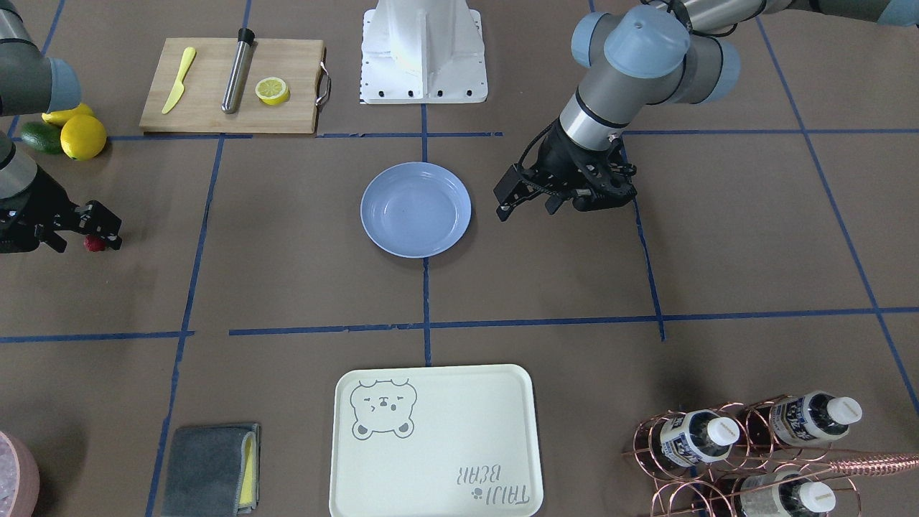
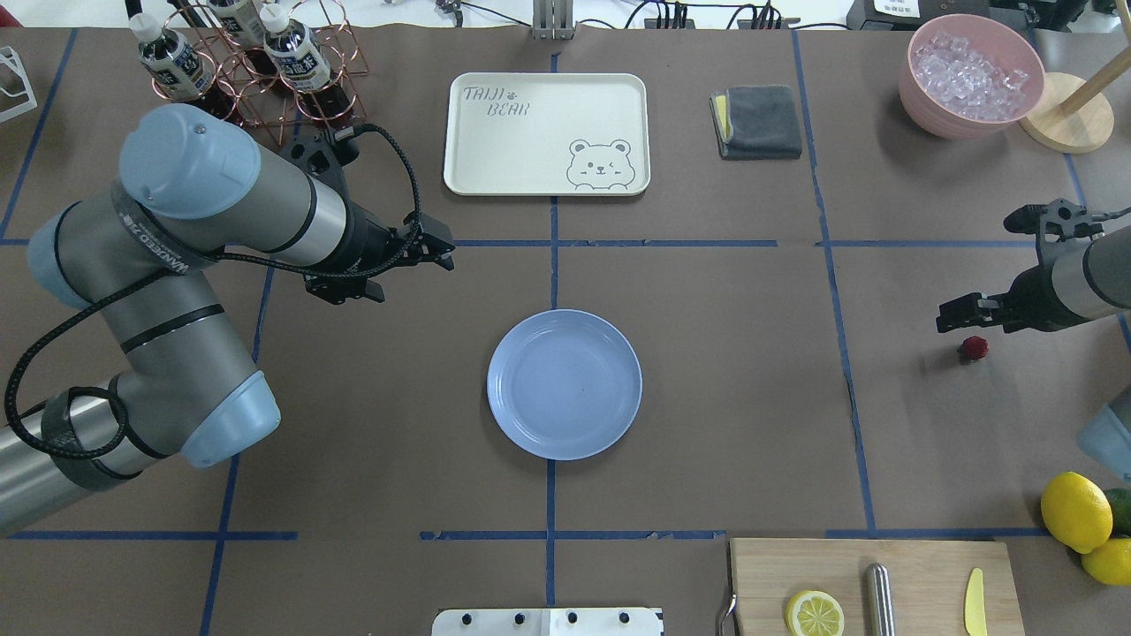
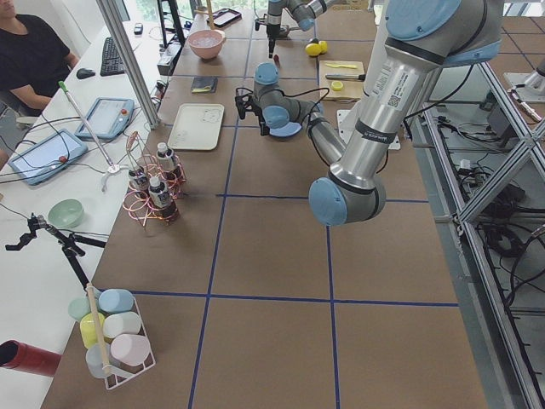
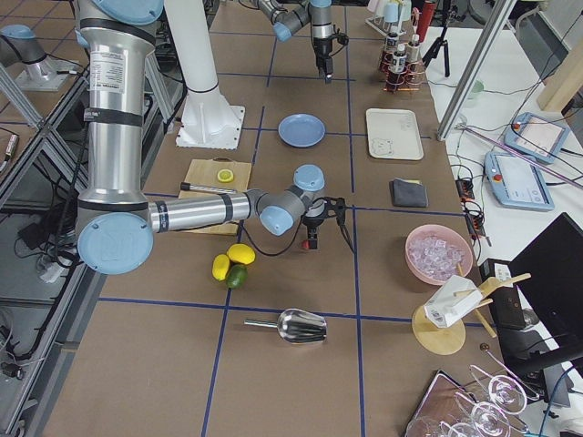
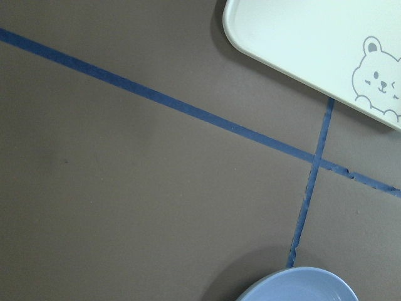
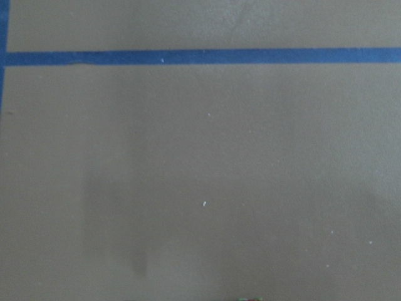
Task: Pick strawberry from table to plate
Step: 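Lower the right gripper and grasp the red strawberry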
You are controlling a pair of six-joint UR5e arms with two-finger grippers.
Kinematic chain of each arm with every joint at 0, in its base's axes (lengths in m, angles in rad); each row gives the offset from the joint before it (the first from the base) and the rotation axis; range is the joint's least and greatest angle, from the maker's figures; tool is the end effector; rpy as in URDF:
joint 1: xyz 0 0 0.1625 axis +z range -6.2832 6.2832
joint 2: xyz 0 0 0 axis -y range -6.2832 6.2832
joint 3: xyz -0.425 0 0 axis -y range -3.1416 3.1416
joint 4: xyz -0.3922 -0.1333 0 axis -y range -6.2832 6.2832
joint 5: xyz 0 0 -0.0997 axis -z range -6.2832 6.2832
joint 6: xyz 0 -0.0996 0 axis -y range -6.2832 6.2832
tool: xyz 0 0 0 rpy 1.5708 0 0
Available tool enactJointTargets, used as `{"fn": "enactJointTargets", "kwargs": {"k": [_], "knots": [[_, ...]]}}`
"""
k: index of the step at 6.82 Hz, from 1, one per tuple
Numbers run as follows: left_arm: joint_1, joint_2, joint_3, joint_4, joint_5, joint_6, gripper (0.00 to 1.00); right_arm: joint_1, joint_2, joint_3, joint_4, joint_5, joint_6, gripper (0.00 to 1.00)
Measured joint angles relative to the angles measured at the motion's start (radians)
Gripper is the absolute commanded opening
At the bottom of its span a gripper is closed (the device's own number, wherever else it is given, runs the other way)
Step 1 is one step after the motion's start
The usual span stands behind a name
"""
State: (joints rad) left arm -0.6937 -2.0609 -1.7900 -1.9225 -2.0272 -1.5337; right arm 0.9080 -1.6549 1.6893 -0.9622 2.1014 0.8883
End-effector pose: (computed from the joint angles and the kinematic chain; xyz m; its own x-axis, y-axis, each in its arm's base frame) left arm 0.4229 -0.4679 0.2386 0.3853 -0.2771 -0.8802 0.2641 0.9471 -0.1825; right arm -0.2347 -0.4353 0.5815 0.6932 0.0039 0.7207 -0.0721 0.9953 0.0639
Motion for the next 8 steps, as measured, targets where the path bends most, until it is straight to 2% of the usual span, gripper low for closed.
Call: {"fn": "enactJointTargets", "kwargs": {"k": [1, 2, 3, 6, 8], "knots": [[-0.007, 0.0, -0.001, 0.002, 0.0, 0.006, 1.0, -0.012, -0.009, -0.007, 0.001, -0.002, 0.001, 0.69], [-0.01, 0.003, -0.001, 0.003, -0.001, 0.008, 1.0, -0.018, -0.012, -0.015, 0.001, -0.004, 0.0, 0.28], [-0.012, 0.005, 0.0, 0.002, -0.001, 0.009, 1.0, -0.02, -0.012, -0.02, 0.001, -0.004, -0.001, 0.0], [-0.036, 0.014, -0.007, 0.007, -0.002, 0.01, 1.0, -0.018, -0.012, -0.008, 0.001, -0.002, -0.01, 0.0], [-0.079, 0.038, -0.017, 0.032, -0.004, 0.093, 1.0, -0.02, 0.011, 0.04, -0.003, 0.007, -0.002, 0.0]]}}
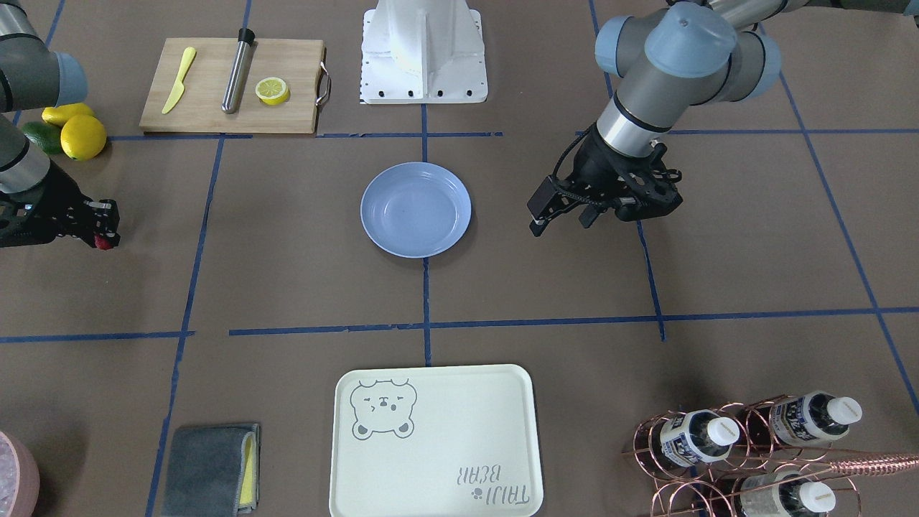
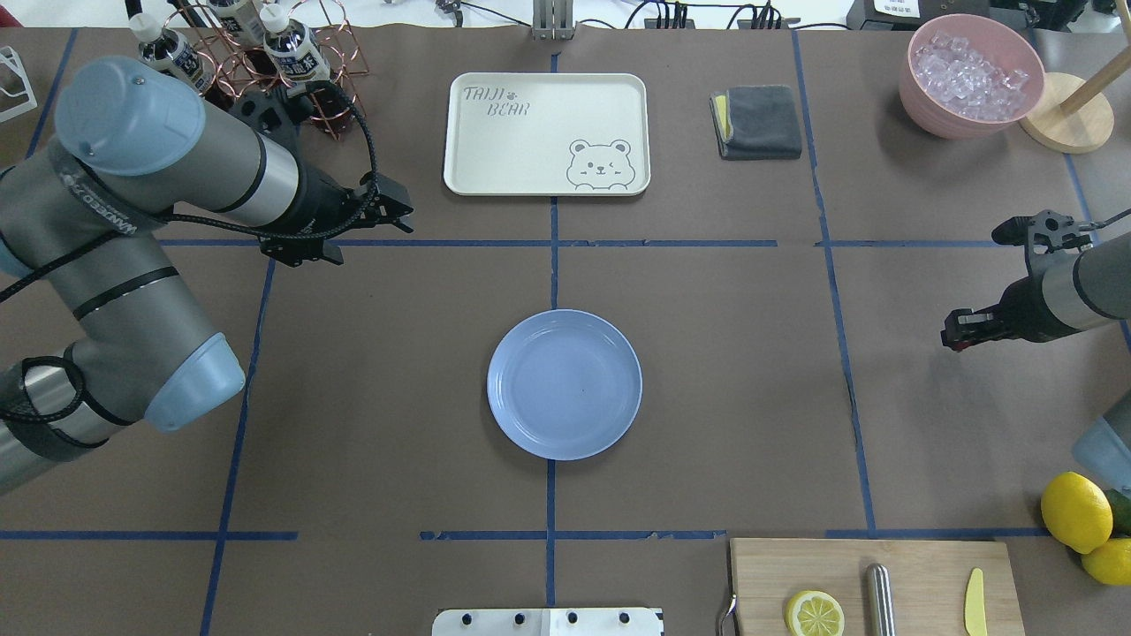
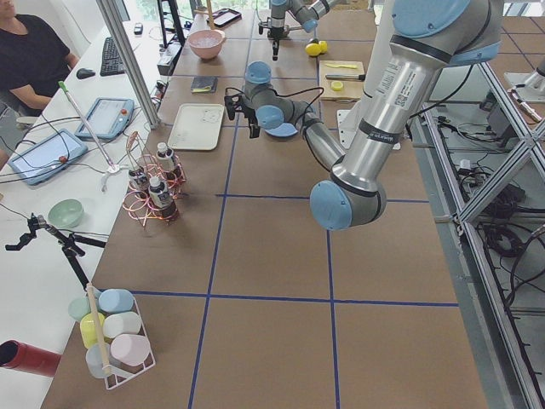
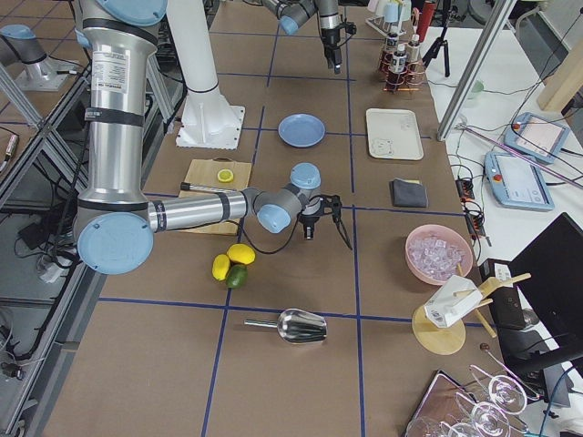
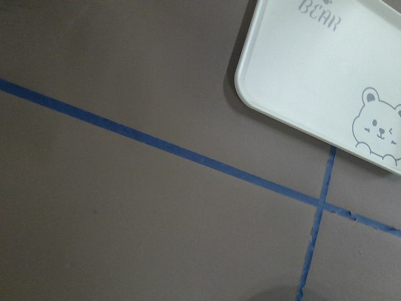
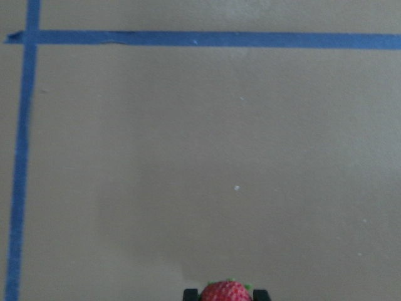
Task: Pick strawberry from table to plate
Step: 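Carry the strawberry with the right gripper over the light blue plate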
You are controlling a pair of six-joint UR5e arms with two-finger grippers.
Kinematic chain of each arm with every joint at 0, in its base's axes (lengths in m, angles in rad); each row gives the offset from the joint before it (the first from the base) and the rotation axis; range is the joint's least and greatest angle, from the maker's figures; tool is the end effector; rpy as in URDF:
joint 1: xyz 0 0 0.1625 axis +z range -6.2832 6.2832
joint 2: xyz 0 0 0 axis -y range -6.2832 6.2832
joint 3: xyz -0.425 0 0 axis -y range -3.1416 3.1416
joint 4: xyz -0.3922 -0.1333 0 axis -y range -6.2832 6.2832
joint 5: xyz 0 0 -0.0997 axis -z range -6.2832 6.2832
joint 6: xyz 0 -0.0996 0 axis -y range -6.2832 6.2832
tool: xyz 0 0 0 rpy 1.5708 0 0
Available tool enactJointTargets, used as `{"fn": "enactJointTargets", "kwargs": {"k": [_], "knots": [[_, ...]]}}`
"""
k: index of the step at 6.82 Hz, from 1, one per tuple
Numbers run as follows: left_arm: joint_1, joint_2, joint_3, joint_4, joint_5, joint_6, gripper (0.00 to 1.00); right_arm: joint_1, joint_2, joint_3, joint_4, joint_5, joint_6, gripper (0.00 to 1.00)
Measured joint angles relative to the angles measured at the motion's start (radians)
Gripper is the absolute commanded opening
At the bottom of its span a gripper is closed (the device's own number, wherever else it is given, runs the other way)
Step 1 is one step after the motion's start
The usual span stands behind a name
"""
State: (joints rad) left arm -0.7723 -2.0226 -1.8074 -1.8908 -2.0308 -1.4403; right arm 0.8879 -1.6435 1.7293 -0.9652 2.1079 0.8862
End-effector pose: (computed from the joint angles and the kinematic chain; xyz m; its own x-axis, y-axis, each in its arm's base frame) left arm 0.3799 -0.4944 0.2589 0.4250 -0.2513 -0.8696 0.3035 0.9446 -0.1246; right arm -0.2461 -0.4330 0.5551 0.6679 -0.0399 0.7432 -0.0494 0.9940 0.0979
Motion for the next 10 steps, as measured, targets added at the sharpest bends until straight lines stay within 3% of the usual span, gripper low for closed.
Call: {"fn": "enactJointTargets", "kwargs": {"k": [2, 4, 6, 10], "knots": [[-0.045, 0.079, -0.018, 0.011, -0.005, 0.161, 1.0, -0.015, 0.127, 0.028, -0.059, 0.024, 0.061, 0.0], [-0.124, 0.178, -0.025, 0.012, -0.029, 0.378, 1.0, -0.097, 0.354, 0.031, -0.214, 0.025, 0.197, 0.0], [-0.227, 0.266, -0.019, 0.012, -0.065, 0.608, 1.0, -0.212, 0.515, 0.03, -0.357, -0.062, 0.274, 0.0], [-0.396, 0.358, 0.015, 0.013, -0.092, 0.924, 1.0, -0.43, 0.682, -0.028, -0.507, -0.285, 0.312, 0.0]]}}
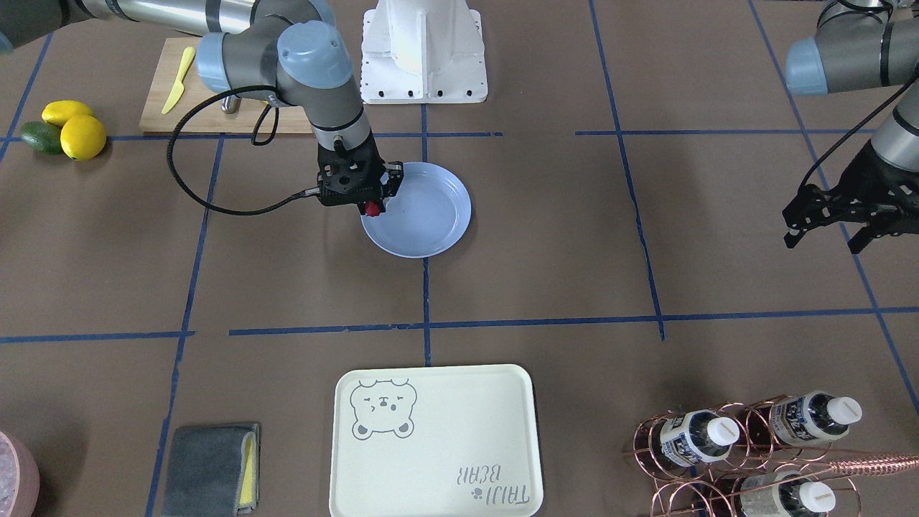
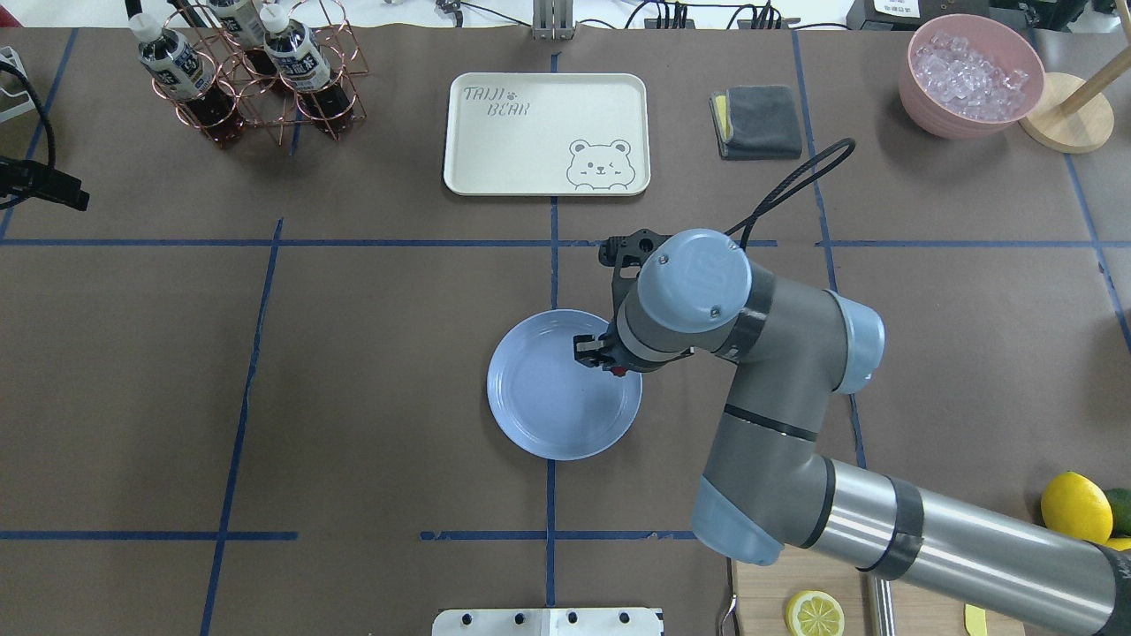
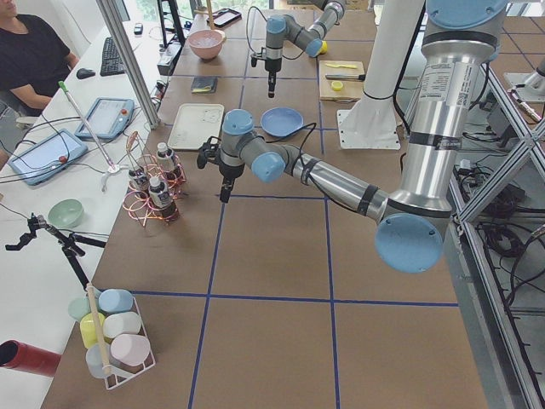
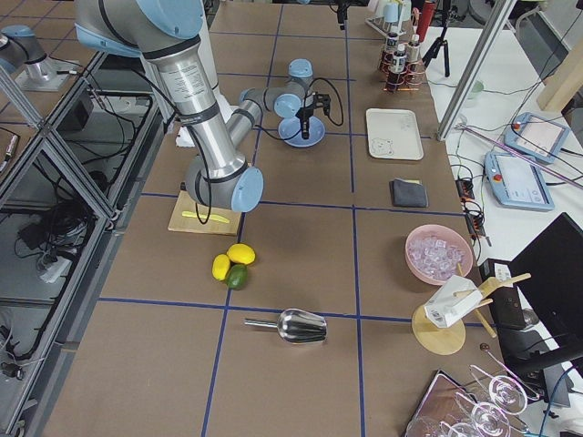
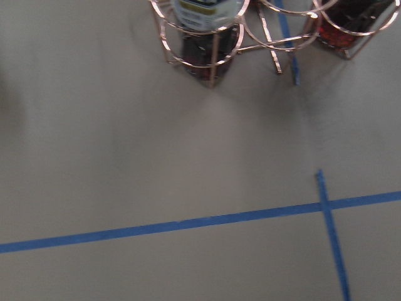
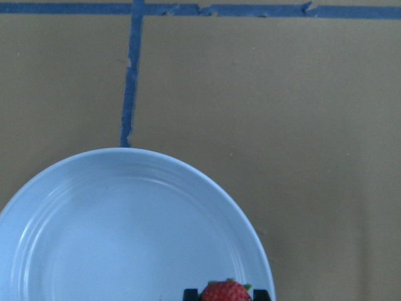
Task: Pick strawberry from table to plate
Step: 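Carry the strawberry with the right gripper over the light blue plate, then lower the strawberry onto the plate and open the right gripper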
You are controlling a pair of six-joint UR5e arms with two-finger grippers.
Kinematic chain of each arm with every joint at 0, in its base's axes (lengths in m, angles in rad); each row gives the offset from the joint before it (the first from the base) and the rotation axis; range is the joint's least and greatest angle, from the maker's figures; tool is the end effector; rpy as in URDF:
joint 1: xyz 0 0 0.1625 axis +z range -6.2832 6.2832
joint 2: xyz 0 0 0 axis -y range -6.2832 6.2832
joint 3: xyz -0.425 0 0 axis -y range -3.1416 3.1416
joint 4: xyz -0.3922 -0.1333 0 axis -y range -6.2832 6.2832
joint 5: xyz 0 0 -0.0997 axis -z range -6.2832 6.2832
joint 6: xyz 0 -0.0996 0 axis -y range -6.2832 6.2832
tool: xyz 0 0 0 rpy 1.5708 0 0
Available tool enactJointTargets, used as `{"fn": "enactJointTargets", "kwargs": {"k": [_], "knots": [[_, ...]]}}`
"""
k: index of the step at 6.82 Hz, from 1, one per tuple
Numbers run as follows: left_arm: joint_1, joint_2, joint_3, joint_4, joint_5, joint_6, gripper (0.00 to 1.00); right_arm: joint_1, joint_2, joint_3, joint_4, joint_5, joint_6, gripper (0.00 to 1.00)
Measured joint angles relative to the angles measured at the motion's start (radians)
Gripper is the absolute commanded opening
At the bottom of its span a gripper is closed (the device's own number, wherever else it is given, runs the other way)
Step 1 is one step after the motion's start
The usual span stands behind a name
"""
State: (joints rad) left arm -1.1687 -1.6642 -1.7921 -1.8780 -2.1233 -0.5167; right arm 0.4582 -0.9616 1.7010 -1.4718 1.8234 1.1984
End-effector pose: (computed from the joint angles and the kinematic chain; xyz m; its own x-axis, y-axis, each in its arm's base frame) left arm 0.1379 -0.5314 0.4751 0.7342 0.1648 -0.6587 0.0513 0.9539 0.2958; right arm -0.5541 -0.3942 0.2371 0.6538 -0.0704 0.7534 -0.0255 0.9931 0.1149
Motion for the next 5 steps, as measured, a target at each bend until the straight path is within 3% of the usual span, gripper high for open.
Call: {"fn": "enactJointTargets", "kwargs": {"k": [2, 4, 5], "knots": [[-0.015, 0.006, 0.008, -0.001, -0.001, 0.021, 1.0, -0.034, 0.086, -0.097, -0.007, -0.03, 0.001, 0.0], [-0.02, 0.008, 0.01, -0.002, -0.001, 0.023, 1.0, -0.052, 0.114, -0.132, -0.005, -0.037, 0.001, 0.02], [-0.021, 0.008, 0.012, -0.003, -0.001, 0.023, 1.0, -0.057, 0.119, -0.138, -0.004, -0.038, 0.001, 0.99]]}}
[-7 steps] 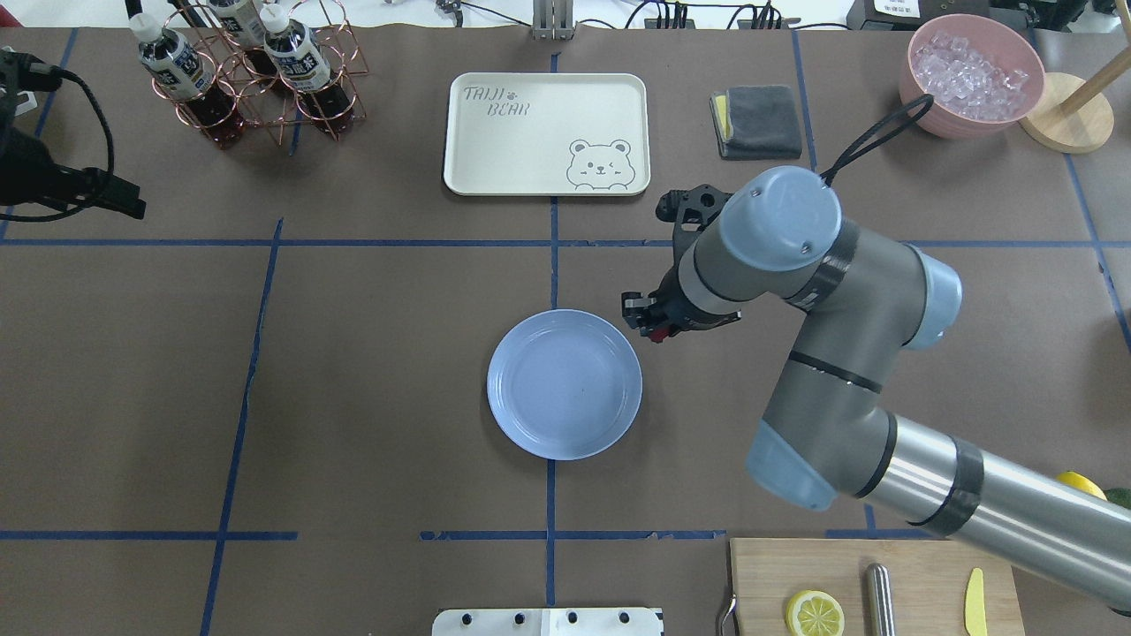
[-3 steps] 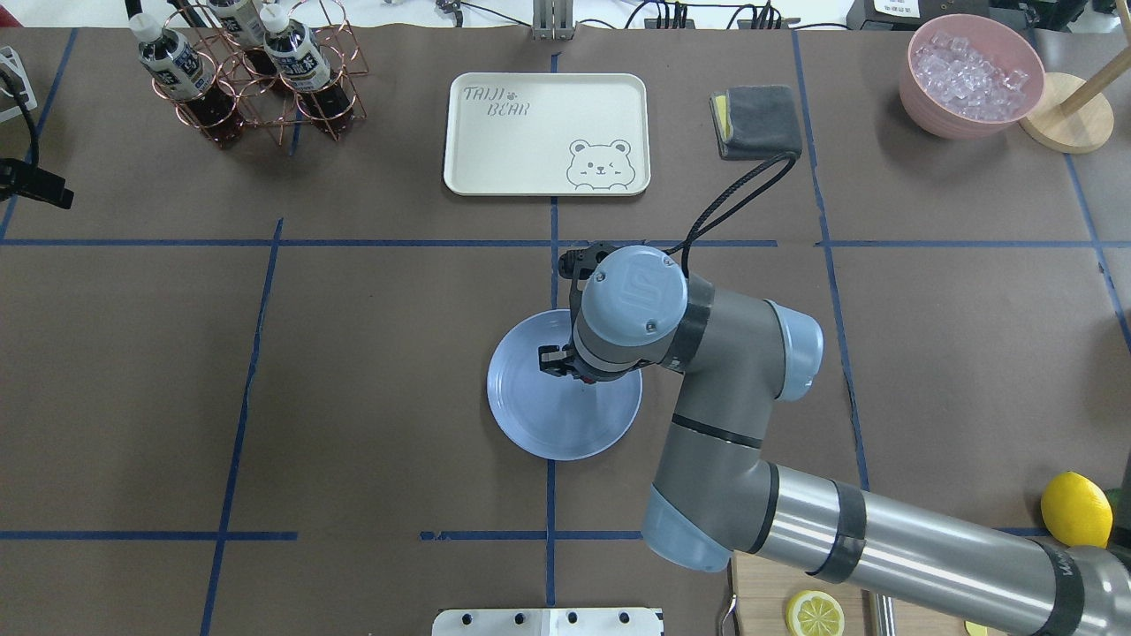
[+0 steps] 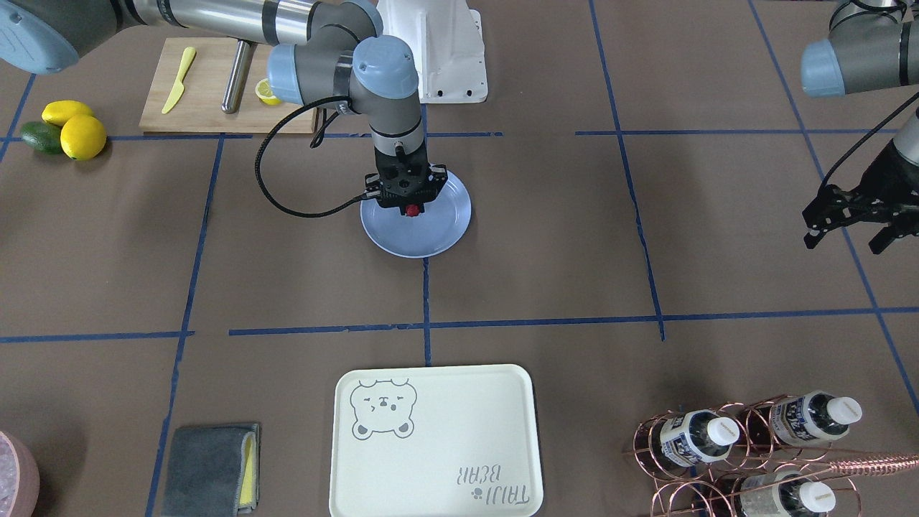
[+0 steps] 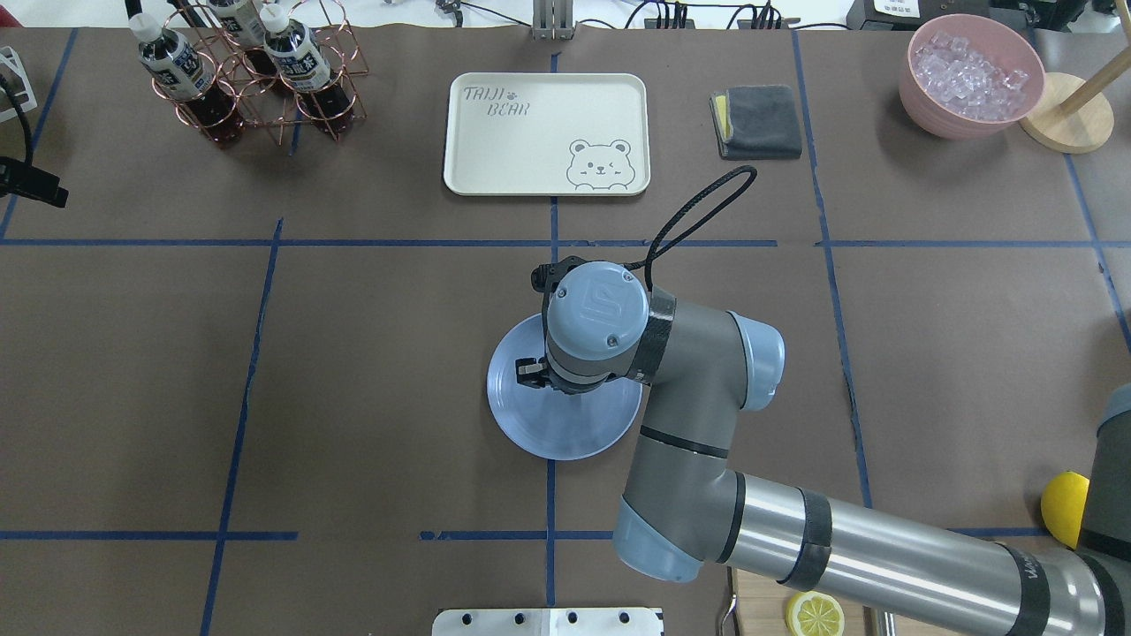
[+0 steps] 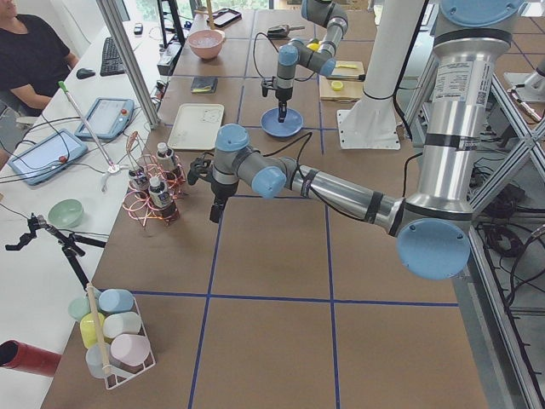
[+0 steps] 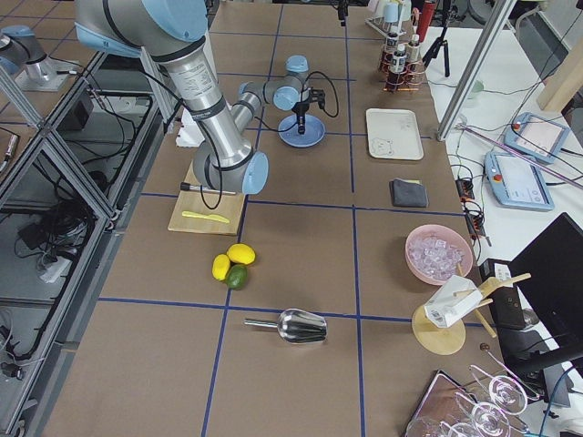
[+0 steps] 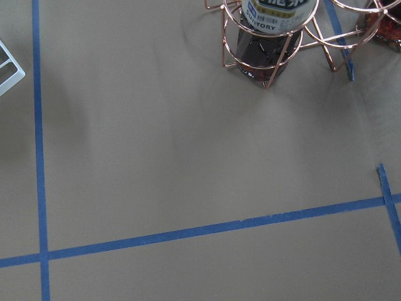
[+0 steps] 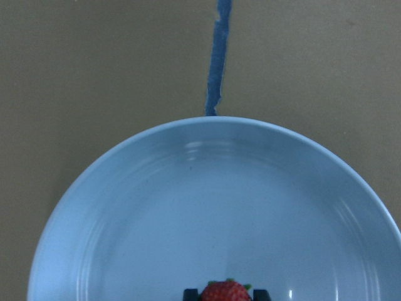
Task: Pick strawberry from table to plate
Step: 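Lower the strawberry onto the plate and open the right gripper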
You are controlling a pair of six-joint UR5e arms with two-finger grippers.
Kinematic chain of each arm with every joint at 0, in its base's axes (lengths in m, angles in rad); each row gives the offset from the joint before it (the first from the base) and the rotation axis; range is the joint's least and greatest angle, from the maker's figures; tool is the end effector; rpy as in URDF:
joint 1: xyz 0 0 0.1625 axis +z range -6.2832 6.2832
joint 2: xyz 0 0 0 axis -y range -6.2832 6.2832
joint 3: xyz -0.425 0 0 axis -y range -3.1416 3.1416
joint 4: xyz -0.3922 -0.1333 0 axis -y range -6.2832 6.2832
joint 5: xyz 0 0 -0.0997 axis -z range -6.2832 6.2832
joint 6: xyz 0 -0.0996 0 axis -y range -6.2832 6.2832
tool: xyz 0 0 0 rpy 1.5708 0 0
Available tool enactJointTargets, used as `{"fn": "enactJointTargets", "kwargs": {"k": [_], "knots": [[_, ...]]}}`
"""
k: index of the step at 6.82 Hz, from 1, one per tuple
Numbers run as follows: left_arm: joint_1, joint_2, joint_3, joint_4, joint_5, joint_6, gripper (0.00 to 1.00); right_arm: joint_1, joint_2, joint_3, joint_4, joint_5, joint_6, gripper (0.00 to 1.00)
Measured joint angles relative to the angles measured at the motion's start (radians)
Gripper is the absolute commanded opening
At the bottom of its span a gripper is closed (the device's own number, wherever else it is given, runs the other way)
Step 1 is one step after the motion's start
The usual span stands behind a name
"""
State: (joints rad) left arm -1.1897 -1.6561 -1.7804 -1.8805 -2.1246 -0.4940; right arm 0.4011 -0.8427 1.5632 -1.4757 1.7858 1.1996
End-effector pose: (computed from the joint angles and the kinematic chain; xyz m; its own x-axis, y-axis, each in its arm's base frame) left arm 0.1264 -0.5329 0.4850 0.7423 0.1607 -0.6505 0.0522 0.9540 0.2953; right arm -0.6161 -0.3830 0.2151 0.6745 -0.0989 0.7316 0.0067 0.9918 0.1278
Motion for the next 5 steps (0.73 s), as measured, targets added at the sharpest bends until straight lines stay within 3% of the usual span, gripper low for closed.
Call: {"fn": "enactJointTargets", "kwargs": {"k": [3, 5], "knots": [[-0.003, 0.0, 0.005, 0.0, -0.001, 0.0, 1.0, -0.003, 0.018, 0.0, 0.008, 0.001, 0.066, 1.0], [-0.009, -0.001, 0.006, 0.002, -0.002, 0.0, 1.0, 0.029, 0.016, 0.055, -0.034, 0.018, 0.081, 1.0]]}}
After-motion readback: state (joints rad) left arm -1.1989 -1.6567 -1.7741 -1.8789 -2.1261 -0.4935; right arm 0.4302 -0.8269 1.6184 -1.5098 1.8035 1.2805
